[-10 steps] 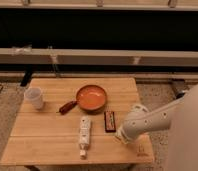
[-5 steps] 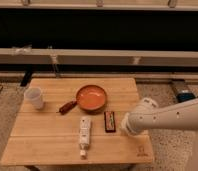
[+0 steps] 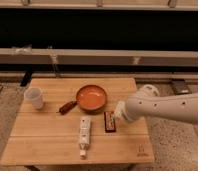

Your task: Place the white sponge in the ceramic bowl

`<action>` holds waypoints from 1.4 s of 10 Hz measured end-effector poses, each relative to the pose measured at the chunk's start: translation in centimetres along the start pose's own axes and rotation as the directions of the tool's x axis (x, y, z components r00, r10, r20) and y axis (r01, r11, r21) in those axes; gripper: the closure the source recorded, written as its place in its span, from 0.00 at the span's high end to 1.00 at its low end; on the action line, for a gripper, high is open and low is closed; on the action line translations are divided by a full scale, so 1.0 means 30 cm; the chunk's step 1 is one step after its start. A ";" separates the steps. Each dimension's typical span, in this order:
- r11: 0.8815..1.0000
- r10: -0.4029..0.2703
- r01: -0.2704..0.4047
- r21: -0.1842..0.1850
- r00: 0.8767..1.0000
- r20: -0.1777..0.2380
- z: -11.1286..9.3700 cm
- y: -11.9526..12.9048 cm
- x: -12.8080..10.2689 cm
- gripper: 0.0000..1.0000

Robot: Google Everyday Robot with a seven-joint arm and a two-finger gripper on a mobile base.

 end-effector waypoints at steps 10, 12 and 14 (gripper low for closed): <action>0.963 -0.240 0.245 -0.111 0.969 0.055 0.103 0.315 -0.538 0.13; 0.966 -0.236 0.236 -0.105 0.972 0.015 0.177 0.270 -0.580 0.31; 0.975 -0.206 0.202 -0.095 0.978 -0.027 0.229 0.188 -0.615 0.53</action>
